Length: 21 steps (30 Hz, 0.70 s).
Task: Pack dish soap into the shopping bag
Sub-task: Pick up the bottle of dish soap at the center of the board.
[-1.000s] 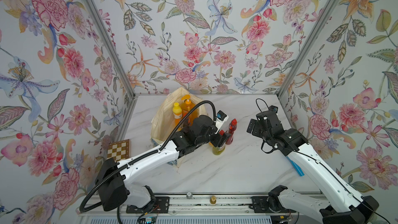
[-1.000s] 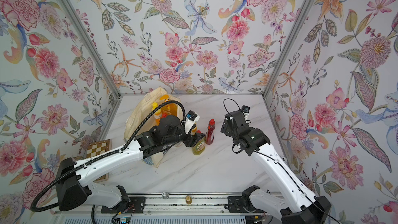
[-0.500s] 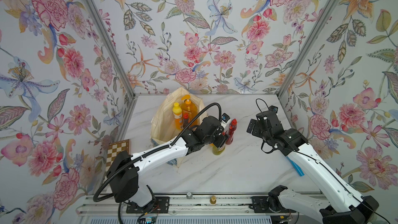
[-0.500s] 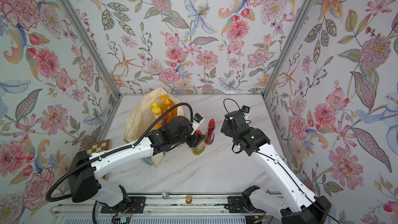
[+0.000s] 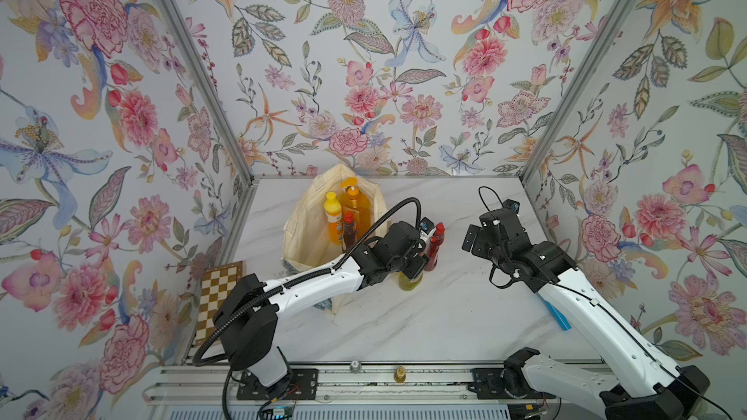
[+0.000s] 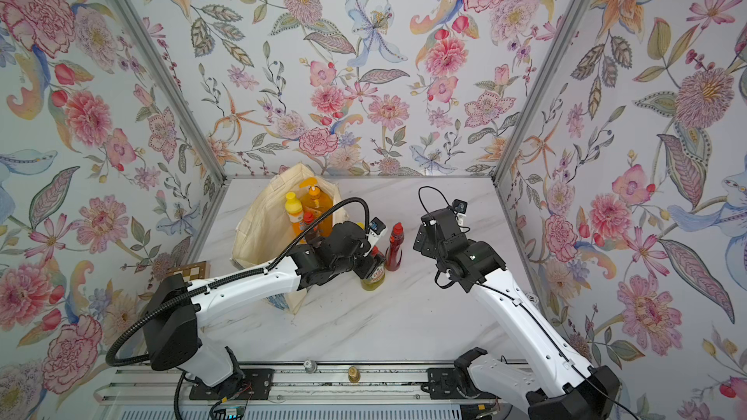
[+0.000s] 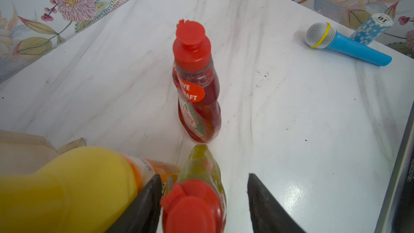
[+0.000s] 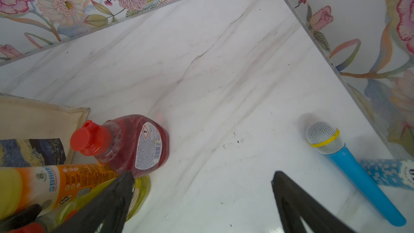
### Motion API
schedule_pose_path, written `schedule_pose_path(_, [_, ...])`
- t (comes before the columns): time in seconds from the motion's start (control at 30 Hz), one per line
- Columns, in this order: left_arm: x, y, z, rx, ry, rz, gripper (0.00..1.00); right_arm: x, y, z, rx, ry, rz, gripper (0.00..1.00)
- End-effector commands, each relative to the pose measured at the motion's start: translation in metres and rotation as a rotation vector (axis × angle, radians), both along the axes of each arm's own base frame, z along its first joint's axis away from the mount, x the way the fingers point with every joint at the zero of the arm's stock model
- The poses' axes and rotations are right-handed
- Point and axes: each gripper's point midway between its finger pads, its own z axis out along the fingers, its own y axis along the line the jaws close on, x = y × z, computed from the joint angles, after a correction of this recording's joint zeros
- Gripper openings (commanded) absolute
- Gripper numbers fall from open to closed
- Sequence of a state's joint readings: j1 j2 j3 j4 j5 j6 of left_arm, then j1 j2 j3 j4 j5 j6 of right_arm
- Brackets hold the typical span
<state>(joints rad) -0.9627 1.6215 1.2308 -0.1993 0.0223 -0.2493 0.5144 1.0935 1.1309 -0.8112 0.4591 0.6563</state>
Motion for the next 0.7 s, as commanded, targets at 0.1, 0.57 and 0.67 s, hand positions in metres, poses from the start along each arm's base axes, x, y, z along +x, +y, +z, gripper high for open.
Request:
schedule_pose_path(0.1, [-0.008, -0.005, -0.016, 0.009, 0.015, -0.03, 0.54, -0.001, -0.003, -0.007, 0.0, 0.016, -0.015, 0.99])
schedule_pose_path(0.57, [-0.01, -0.013, -0.039, 0.007, 0.031, -0.036, 0.52, 0.0, -0.001, -0.012, -0.001, 0.031, -0.009, 0.99])
schedule_pose_path(0.67, [-0.008, -0.013, -0.043, 0.017, 0.029, -0.025, 0.52, 0.0, 0.0, -0.013, 0.0, 0.032, -0.008, 0.99])
